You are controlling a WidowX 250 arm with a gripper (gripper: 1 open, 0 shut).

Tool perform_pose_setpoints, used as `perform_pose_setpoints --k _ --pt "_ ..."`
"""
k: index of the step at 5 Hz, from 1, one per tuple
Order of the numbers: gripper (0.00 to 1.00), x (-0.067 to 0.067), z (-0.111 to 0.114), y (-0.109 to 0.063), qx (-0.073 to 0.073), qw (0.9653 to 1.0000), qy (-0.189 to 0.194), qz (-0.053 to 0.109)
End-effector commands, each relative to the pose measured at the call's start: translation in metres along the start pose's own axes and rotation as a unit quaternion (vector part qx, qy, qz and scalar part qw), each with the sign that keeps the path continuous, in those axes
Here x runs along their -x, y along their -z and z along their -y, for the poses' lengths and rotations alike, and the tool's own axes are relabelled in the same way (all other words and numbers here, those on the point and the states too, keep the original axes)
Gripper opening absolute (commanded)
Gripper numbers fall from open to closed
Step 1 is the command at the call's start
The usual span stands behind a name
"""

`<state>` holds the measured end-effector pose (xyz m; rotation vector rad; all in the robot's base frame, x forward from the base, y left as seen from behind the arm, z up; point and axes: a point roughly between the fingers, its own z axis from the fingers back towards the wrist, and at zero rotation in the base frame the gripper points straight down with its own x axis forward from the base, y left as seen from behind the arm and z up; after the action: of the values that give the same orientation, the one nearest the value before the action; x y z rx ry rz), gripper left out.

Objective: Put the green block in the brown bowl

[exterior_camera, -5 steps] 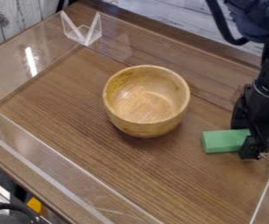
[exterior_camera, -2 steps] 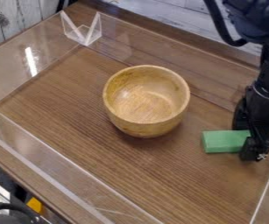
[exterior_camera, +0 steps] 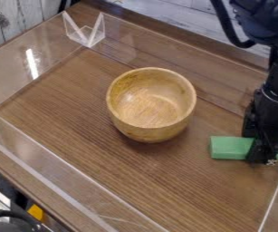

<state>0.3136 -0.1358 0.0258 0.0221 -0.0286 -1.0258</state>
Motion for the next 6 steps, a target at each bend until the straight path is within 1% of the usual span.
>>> perform_pose_setpoints --k 1,4,6 --pt "0.0 -0.003 -0.009 -0.022 -0.018 0.9996 -0.007 0.023" --pt "0.0 0.001 -0.009 -0.035 -0.012 0.9998 -0.01 0.013" --pt "0.0 0.005 -0.011 -0.05 -0.009 0.9999 -0.012 0.004"
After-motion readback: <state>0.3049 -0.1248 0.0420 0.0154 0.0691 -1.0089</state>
